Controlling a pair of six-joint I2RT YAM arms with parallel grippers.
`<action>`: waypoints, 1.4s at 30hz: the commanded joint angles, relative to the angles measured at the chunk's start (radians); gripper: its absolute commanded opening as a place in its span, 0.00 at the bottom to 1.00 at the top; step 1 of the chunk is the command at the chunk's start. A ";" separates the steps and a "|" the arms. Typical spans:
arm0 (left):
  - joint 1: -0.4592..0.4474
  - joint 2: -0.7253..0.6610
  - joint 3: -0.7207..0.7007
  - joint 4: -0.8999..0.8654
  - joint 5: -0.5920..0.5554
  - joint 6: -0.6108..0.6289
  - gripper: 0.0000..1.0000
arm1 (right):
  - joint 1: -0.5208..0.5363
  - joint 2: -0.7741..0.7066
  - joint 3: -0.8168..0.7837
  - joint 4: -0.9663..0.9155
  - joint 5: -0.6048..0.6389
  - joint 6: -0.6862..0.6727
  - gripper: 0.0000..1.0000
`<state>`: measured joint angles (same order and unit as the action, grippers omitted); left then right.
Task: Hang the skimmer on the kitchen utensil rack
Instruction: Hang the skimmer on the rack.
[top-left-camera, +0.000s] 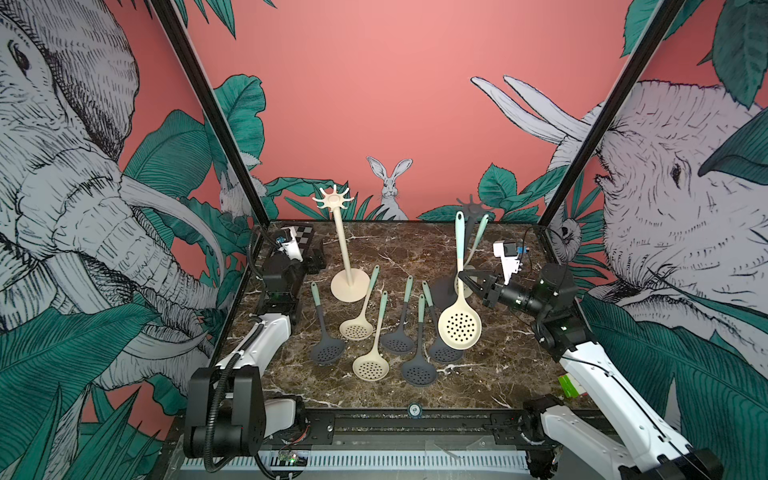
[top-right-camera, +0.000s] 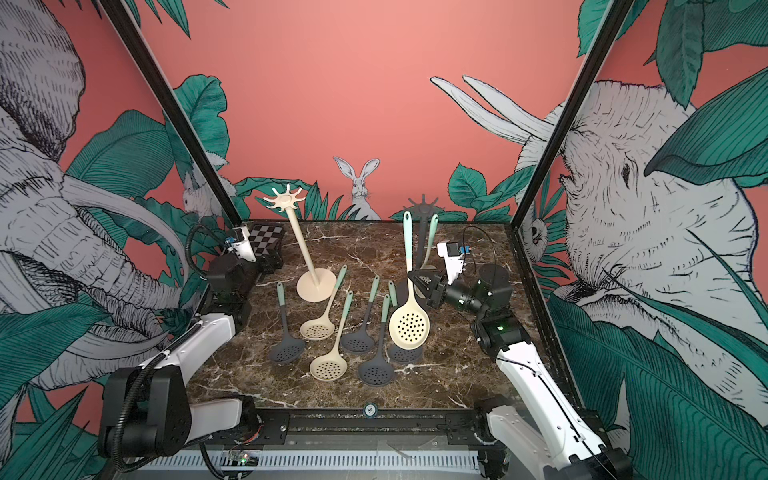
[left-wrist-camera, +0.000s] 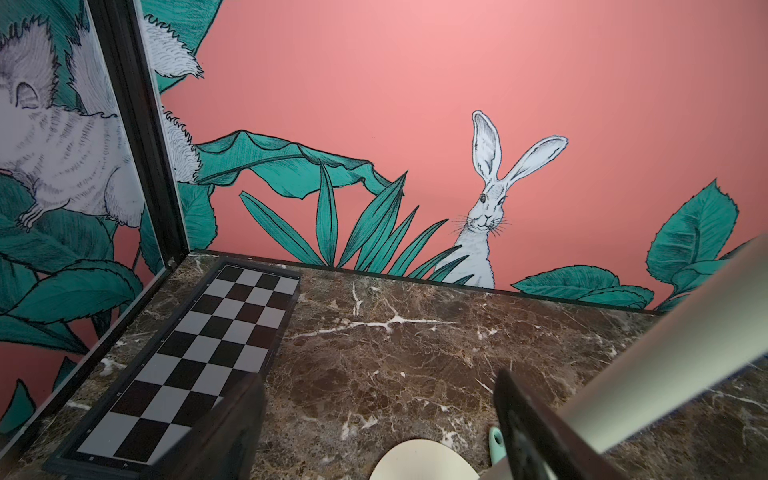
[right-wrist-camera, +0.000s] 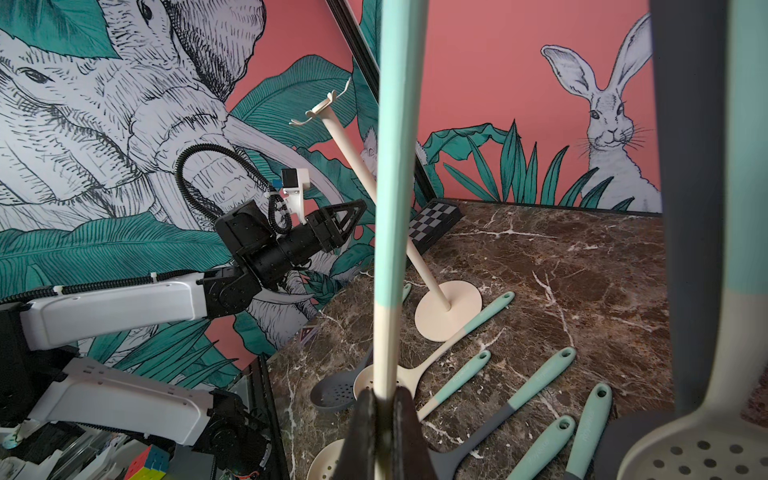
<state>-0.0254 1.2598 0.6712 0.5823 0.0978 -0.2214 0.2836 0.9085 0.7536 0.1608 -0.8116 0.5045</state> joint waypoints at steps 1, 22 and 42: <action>0.004 -0.020 0.002 0.024 0.013 -0.014 0.88 | 0.005 -0.007 -0.006 0.045 0.020 -0.017 0.00; 0.004 -0.025 -0.005 0.028 0.013 -0.015 0.88 | 0.005 0.036 -0.022 0.016 0.066 -0.038 0.00; 0.004 -0.024 -0.019 0.028 0.010 -0.023 0.88 | 0.005 0.049 -0.072 -0.048 0.086 -0.063 0.31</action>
<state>-0.0254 1.2598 0.6704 0.5831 0.0975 -0.2291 0.2836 0.9615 0.6800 0.1104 -0.7288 0.4442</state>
